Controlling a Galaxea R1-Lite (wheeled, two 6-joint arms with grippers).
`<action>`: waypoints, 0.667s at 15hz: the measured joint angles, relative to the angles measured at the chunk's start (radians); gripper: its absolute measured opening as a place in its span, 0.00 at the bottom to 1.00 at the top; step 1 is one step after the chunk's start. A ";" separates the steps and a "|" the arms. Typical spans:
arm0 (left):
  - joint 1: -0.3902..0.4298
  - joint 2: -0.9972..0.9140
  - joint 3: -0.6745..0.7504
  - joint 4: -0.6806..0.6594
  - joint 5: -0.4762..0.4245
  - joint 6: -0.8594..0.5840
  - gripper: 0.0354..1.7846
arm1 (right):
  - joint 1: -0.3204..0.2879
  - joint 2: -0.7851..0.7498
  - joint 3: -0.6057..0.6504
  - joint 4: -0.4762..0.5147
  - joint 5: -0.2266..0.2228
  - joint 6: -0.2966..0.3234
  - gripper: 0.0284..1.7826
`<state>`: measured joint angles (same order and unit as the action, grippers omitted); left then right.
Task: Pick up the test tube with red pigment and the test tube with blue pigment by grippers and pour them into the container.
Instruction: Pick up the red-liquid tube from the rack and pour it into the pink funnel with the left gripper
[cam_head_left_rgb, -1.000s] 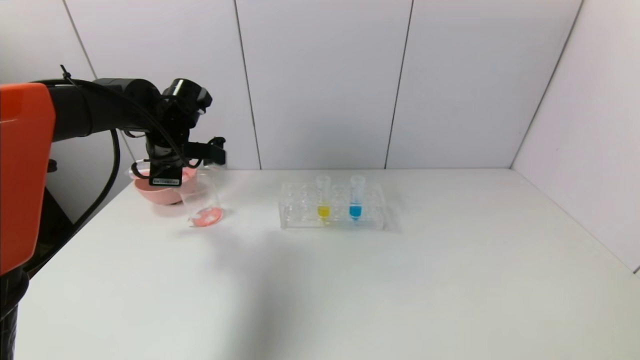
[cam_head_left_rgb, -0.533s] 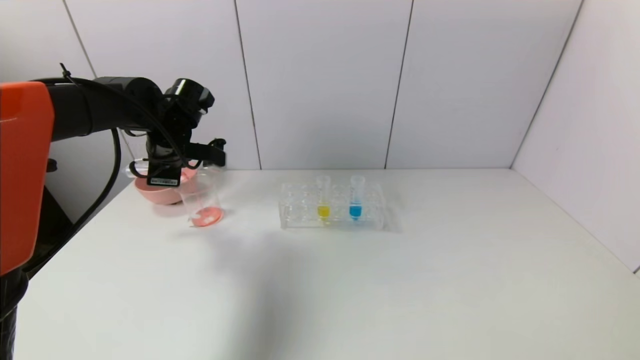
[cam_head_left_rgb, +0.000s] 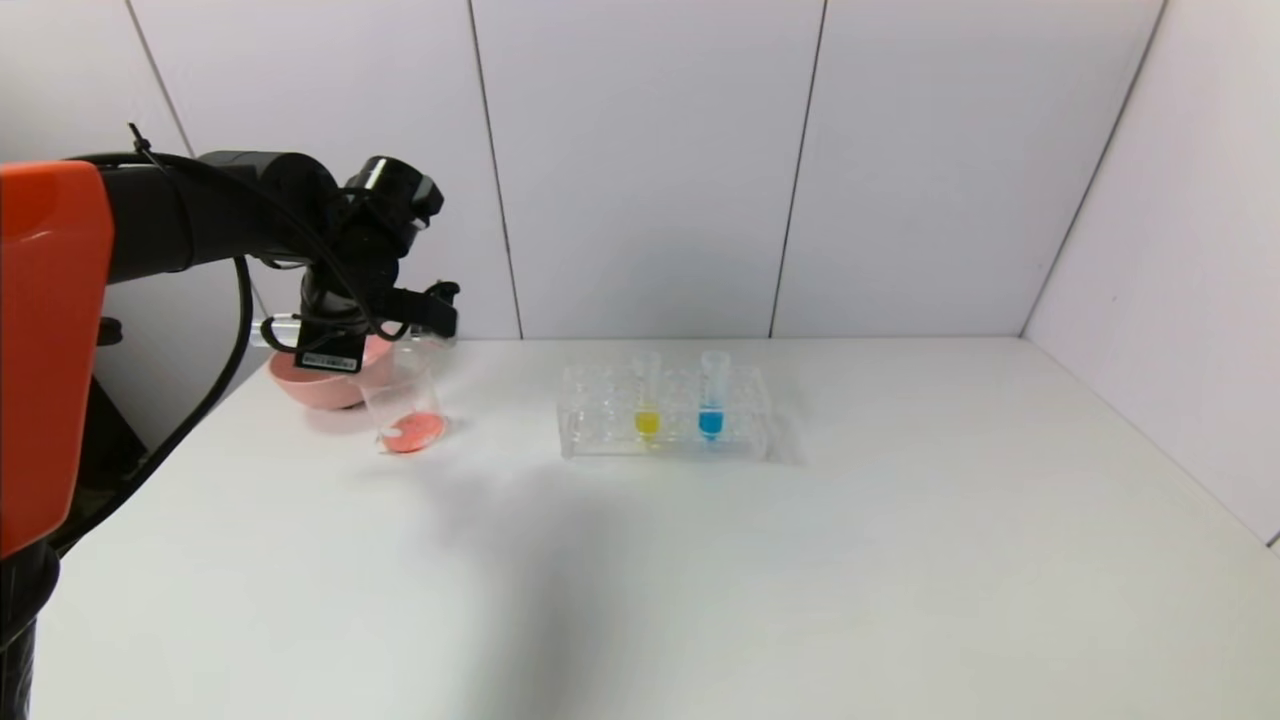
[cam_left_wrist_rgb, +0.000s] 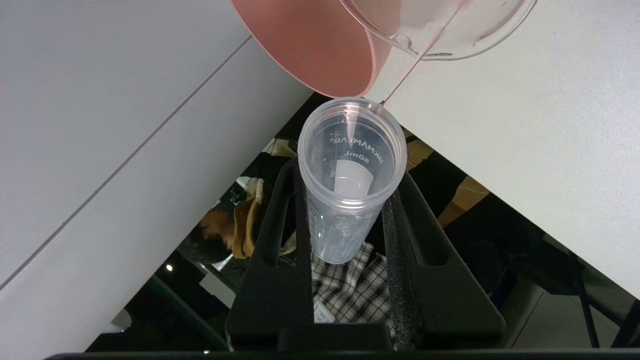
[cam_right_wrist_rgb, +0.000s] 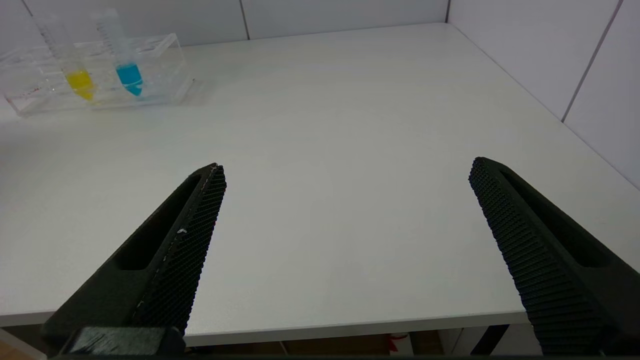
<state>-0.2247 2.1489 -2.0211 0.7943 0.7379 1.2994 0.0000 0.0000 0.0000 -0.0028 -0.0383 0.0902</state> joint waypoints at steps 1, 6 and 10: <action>-0.002 0.000 0.000 0.000 0.001 0.000 0.23 | 0.000 0.000 0.000 0.000 0.000 0.000 1.00; 0.014 -0.011 0.011 -0.029 -0.056 -0.040 0.23 | 0.000 0.000 0.000 0.000 0.000 0.000 1.00; 0.073 -0.026 0.024 -0.044 -0.305 -0.245 0.23 | 0.000 0.000 0.000 0.000 0.000 0.000 1.00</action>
<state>-0.1519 2.1234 -1.9968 0.7504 0.4330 1.0540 0.0000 0.0000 0.0000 -0.0028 -0.0383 0.0902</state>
